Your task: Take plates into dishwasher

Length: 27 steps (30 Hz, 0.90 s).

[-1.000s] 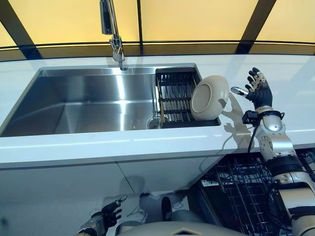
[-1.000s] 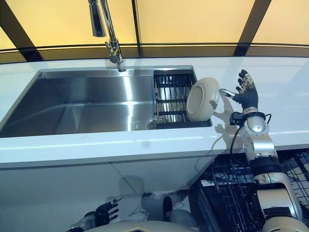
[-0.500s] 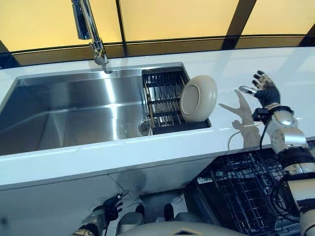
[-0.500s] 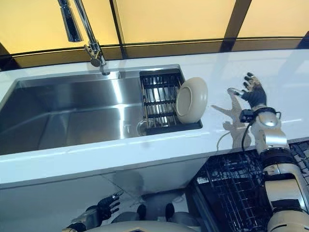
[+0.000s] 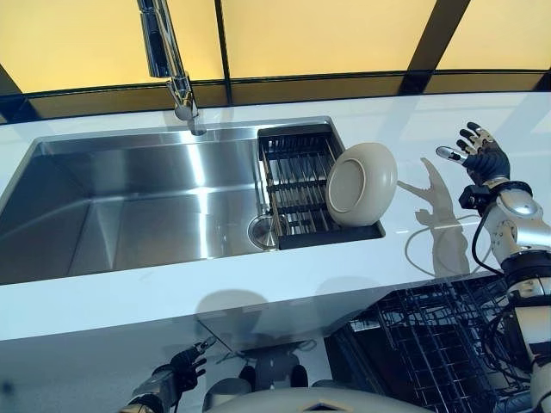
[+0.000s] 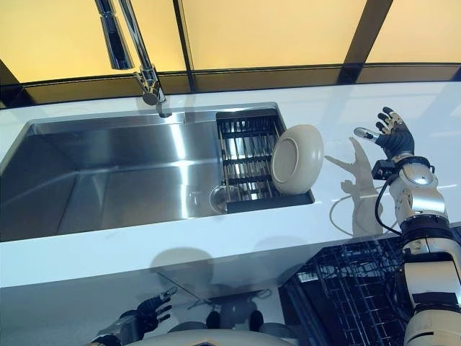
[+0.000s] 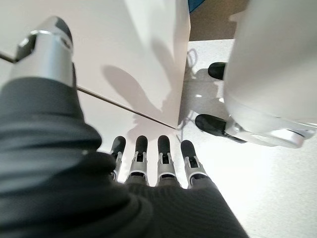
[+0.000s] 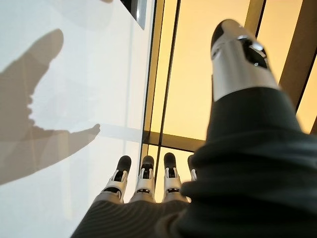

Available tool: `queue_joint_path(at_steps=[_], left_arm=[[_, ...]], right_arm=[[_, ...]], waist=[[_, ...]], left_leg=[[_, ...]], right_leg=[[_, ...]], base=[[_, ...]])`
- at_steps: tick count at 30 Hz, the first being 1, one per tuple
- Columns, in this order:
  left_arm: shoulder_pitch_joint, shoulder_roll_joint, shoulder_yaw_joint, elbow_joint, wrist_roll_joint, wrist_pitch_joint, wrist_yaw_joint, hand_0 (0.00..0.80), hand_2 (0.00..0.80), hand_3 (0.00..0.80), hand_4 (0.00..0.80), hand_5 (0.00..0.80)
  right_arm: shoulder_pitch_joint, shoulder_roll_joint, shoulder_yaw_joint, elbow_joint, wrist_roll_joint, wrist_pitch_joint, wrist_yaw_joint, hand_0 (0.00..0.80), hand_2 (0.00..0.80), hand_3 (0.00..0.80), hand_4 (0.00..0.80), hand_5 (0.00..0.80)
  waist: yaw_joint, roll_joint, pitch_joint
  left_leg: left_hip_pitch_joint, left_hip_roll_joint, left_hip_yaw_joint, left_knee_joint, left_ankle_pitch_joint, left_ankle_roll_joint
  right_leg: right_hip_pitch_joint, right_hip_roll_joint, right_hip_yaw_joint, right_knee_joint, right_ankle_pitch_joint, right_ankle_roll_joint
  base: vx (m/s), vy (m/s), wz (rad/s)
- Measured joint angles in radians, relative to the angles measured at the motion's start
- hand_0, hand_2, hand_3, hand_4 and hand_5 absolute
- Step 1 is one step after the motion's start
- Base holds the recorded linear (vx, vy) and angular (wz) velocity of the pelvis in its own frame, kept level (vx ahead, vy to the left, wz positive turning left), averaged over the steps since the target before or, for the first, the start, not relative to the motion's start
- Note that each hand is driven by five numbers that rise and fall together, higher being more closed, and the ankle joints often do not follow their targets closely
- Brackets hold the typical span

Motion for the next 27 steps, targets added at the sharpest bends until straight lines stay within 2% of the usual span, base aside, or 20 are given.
queue_joint_path(at_steps=[6, 13, 15, 27], left_arm=[[0.008, 0.000, 0.000, 0.000, 0.000, 0.000, 0.000, 0.000, 0.000, 0.000, 0.000, 0.000], [0.011, 0.006, 0.001, 0.000, 0.001, -0.001, -0.005, 0.000, 0.000, 0.000, 0.000, 0.000], [0.012, 0.007, 0.001, 0.000, 0.001, -0.002, -0.005, 0.000, 0.000, 0.000, 0.000, 0.000], [0.027, 0.009, 0.000, 0.000, -0.001, -0.016, -0.013, 0.000, 0.000, 0.000, 0.000, 0.000]], right_arm=[[0.000, 0.009, 0.002, 0.026, 0.006, 0.014, 0.014, 0.000, 0.000, 0.000, 0.000, 0.000], [0.000, 0.060, 0.013, 0.030, 0.009, 0.020, 0.031, 0.000, 0.000, 0.000, 0.000, 0.000], [0.000, 0.079, 0.013, 0.043, 0.017, 0.020, 0.037, 0.000, 0.000, 0.000, 0.000, 0.000], [0.000, 0.145, 0.010, 0.064, 0.055, 0.018, 0.034, 0.000, 0.000, 0.000, 0.000, 0.000]], waist=[[0.017, -0.012, 0.007], [0.022, -0.016, 0.010], [0.035, -0.016, 0.010], [0.035, -0.015, 0.011]], left_leg=[[-0.001, -0.001, -0.003, 0.001, 0.004, -0.001], [0.003, -0.005, -0.007, 0.004, 0.007, 0.002], [0.009, -0.005, -0.007, 0.001, 0.007, 0.002], [0.013, -0.005, -0.007, 0.000, 0.004, 0.001]], right_leg=[[0.000, -0.002, -0.008, 0.001, 0.001, 0.000], [0.003, -0.007, -0.016, 0.003, 0.003, -0.003], [0.008, -0.007, -0.016, 0.002, 0.003, -0.003], [0.011, -0.007, -0.016, -0.001, -0.003, 0.003]], base=[[0.009, -0.004, 0.02], [0.015, -0.002, 0.03], [0.031, -0.020, 0.00], [0.003, -0.002, 0.00]])
